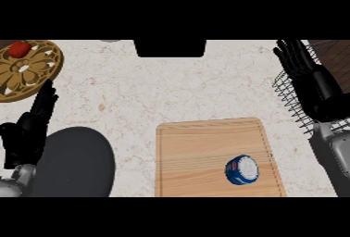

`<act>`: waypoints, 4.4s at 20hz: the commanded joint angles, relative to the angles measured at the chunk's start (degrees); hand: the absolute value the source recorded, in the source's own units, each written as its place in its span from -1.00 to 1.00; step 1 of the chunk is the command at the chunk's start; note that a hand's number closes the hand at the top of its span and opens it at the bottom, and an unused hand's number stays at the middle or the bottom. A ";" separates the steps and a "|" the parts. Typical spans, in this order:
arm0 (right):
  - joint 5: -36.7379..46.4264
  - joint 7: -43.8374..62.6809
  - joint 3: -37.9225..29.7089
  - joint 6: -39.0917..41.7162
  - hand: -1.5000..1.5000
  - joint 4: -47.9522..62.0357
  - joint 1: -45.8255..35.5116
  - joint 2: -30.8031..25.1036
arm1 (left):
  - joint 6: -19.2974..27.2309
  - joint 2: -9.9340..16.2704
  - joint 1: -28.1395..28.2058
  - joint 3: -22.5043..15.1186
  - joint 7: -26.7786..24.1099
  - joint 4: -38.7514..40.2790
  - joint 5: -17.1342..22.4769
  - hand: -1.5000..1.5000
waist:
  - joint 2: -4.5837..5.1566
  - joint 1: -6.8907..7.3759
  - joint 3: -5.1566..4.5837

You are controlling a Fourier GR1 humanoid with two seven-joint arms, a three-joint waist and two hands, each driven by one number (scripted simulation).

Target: Pick the can from the cutting board and place it in the basket

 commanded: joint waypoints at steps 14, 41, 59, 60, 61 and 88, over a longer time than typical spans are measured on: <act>24.53 -17.06 18.36 -0.59 -1.00 -17.15 10.50 8.18 | -12.05 -3.15 -3.44 4.12 2.51 9.44 9.33 0.00 | 0.72 -0.52 0.82; -1.63 63.95 2.29 37.74 -1.00 -33.14 -15.08 -19.32 | -16.27 -4.27 -4.00 7.43 -0.10 14.52 8.60 0.00 | 0.60 -0.51 0.76; 10.19 38.29 -15.11 39.48 -1.00 -43.78 18.73 -9.72 | -18.68 -7.56 -2.71 10.03 1.91 11.67 5.26 0.00 | 1.04 0.68 0.99; 11.12 41.56 -12.41 36.91 -1.00 -50.51 20.99 -7.88 | -17.39 -8.91 -5.09 9.60 1.55 13.36 3.36 0.00 | 0.99 0.27 0.94; 12.93 40.62 -11.63 37.69 -1.00 -48.66 20.41 -7.36 | -22.85 -4.85 -5.95 13.34 1.72 15.69 6.14 0.00 | 1.04 0.46 0.92; 51.39 6.93 2.27 27.73 -1.00 -17.88 25.45 7.44 | -21.83 -14.09 -2.55 15.69 9.43 4.48 -1.71 0.00 | 0.94 0.79 0.92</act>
